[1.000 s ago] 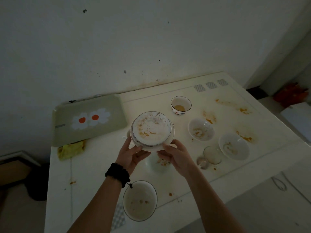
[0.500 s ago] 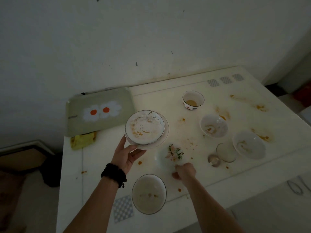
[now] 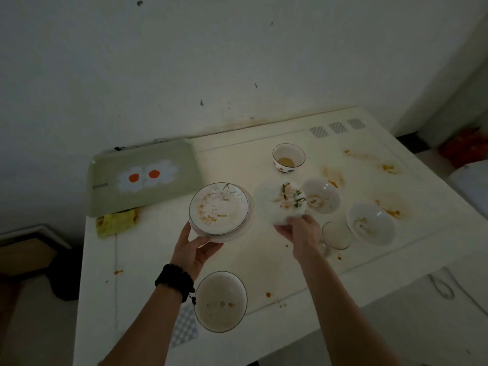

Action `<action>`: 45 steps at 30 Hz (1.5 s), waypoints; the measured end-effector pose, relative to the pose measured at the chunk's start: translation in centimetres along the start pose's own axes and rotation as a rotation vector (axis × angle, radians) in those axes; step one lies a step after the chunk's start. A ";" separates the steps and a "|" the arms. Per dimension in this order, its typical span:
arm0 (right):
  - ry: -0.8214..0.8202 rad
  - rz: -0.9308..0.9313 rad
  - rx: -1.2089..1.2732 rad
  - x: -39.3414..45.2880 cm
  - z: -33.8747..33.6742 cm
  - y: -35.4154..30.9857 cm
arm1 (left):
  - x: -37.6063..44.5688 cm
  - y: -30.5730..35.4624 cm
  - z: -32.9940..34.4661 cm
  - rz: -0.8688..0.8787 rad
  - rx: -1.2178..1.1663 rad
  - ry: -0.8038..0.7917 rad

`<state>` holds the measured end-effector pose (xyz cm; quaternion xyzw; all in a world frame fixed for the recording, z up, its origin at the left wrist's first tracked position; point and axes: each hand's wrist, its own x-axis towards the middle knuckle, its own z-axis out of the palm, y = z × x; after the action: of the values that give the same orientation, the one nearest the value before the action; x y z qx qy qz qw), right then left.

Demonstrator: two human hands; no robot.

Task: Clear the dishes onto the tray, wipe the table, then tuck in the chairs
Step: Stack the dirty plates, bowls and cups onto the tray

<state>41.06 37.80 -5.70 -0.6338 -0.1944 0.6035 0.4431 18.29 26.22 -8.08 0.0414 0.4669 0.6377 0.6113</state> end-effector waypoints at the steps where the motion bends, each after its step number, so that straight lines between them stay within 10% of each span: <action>1: -0.003 -0.034 0.010 -0.4 0.1 -1.5 | -0.1 -0.1 0.4 0.000 -0.004 0.001; 18: -0.103 -0.117 0.107 -5.2 -0.1 -5.7 | -1.5 -0.8 5.6 -0.022 0.052 -0.060; 45: -0.188 -0.328 -0.843 -2.0 -1.2 -7.8 | 0.0 -3.7 11.9 -0.017 0.055 -0.080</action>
<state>44.07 39.96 1.56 -0.6621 -0.5600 0.4483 0.2167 28.43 32.03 -3.82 0.0796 0.4600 0.6170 0.6336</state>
